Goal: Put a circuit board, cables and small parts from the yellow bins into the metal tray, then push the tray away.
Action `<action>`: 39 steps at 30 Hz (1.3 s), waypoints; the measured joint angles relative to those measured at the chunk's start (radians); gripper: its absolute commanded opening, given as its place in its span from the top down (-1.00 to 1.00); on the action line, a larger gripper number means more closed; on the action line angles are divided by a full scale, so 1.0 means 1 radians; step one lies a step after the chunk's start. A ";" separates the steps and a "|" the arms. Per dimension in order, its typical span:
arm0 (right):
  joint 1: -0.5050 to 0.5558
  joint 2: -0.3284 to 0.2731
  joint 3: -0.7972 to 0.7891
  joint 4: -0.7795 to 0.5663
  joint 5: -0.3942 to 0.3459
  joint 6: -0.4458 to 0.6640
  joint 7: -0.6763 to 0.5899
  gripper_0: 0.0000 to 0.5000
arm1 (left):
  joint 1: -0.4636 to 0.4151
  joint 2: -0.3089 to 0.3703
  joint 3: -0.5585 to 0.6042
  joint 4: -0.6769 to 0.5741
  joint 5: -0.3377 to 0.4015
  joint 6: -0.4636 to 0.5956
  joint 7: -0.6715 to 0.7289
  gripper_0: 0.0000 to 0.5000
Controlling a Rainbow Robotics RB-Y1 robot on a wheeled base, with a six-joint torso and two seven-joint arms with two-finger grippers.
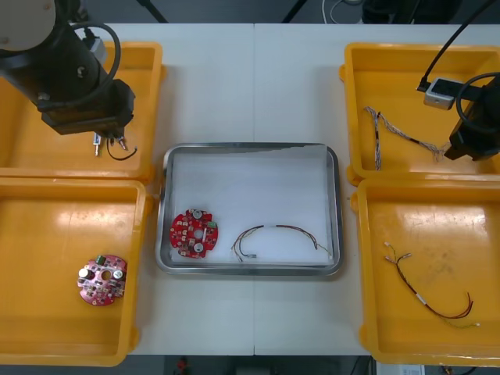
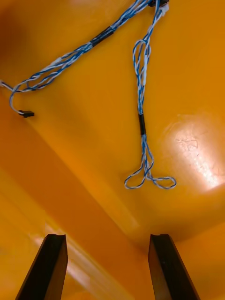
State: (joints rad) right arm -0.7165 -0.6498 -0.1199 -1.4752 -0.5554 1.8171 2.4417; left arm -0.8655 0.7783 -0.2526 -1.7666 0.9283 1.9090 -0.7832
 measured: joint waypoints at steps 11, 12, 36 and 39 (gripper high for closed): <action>-0.056 0.003 0.000 0.171 0.037 -0.164 0.055 -1.00 | -0.001 -0.071 -0.101 -0.066 -0.004 -0.020 0.003 1.00; -0.060 0.004 0.000 0.186 0.037 -0.180 0.058 -1.00 | -0.001 -0.080 -0.118 -0.066 -0.012 -0.034 0.004 1.00; -0.087 0.079 0.039 0.418 0.051 -0.440 0.063 -1.00 | -0.019 -0.226 -0.357 0.196 -0.197 -0.264 0.020 1.00; -0.087 0.087 0.039 0.434 0.052 -0.447 0.063 -1.00 | -0.019 -0.233 -0.372 0.231 -0.199 -0.290 0.020 1.00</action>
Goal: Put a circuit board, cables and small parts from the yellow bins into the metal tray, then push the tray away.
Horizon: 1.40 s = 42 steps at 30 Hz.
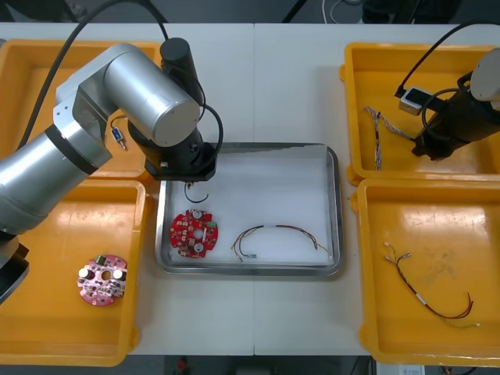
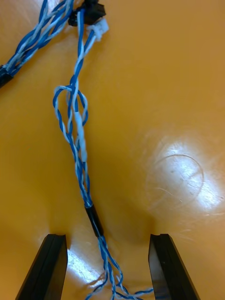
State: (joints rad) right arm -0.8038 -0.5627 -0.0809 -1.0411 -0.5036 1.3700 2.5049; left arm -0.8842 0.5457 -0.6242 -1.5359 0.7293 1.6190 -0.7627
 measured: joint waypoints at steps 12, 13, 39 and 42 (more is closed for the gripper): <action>-0.011 0.005 0.019 0.025 0.006 -0.012 0.000 -1.00 | 0.000 -0.004 -0.039 0.016 -0.017 -0.026 0.000 -0.86; -0.013 0.005 0.019 0.027 0.008 -0.013 0.000 -1.00 | 0.000 -0.004 -0.039 0.016 -0.017 -0.026 0.000 -0.91; -0.022 0.004 0.019 -0.059 0.058 0.125 0.000 1.00 | -0.007 -0.003 0.151 -0.178 0.032 0.237 0.000 -1.00; -0.022 0.004 0.019 -0.136 0.068 0.200 0.000 1.00 | -0.007 0.000 0.221 -0.201 0.043 0.283 0.000 -1.00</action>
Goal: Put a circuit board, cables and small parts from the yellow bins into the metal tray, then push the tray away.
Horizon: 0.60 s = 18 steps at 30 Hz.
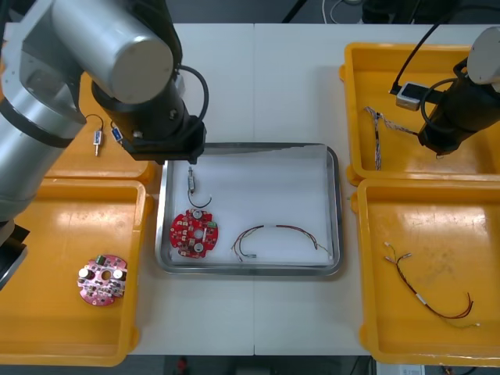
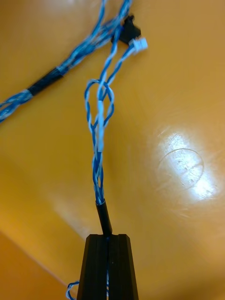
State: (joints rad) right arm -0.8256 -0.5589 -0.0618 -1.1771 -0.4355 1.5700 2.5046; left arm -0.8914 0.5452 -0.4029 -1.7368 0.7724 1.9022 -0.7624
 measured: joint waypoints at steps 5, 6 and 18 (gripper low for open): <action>0.000 0.000 0.000 -0.128 0.032 0.139 0.000 1.00 | 0.000 0.025 0.093 -0.013 0.010 0.008 0.000 -1.00; 0.000 0.000 0.000 -0.150 0.034 0.159 0.000 1.00 | -0.001 0.032 0.109 -0.013 0.010 0.008 -0.001 -1.00; 0.000 0.000 0.000 -0.391 -0.029 0.344 0.000 1.00 | -0.002 0.099 0.245 0.072 -0.014 0.009 -0.174 -1.00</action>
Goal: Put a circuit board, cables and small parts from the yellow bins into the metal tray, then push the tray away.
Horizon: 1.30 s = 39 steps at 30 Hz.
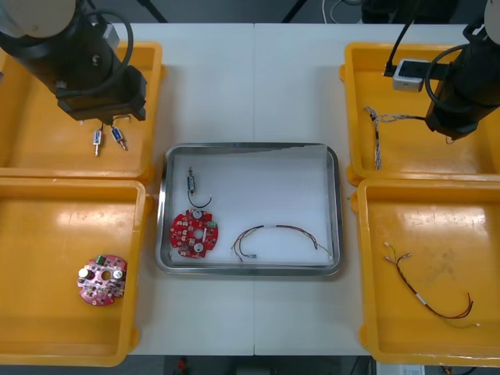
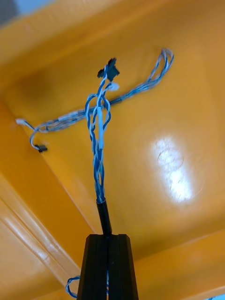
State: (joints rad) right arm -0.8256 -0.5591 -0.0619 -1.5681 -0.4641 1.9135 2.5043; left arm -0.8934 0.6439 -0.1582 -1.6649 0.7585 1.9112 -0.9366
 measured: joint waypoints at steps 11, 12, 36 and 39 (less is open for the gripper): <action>0.000 0.000 0.010 -0.195 -0.180 0.002 -0.001 1.00 | -0.001 0.001 0.109 0.180 -0.067 -0.047 -0.444 -1.00; 0.000 0.000 0.019 -0.204 -0.191 0.002 -0.001 1.00 | -0.001 0.001 0.110 0.189 -0.070 -0.058 -0.443 -1.00; -0.012 0.079 0.419 -0.348 -0.248 0.003 -0.327 1.00 | -0.001 0.002 0.110 0.464 -0.105 -0.292 -0.445 -1.00; -0.018 0.095 0.479 -0.347 -0.221 0.003 -0.348 1.00 | -0.001 0.002 0.110 0.502 -0.111 -0.325 -0.450 -1.00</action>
State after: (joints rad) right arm -0.8436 -0.4638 0.4175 -1.9151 -0.6849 1.9163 2.1566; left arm -0.8943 0.6456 -0.0483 -1.1630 0.6473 1.5858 -1.3868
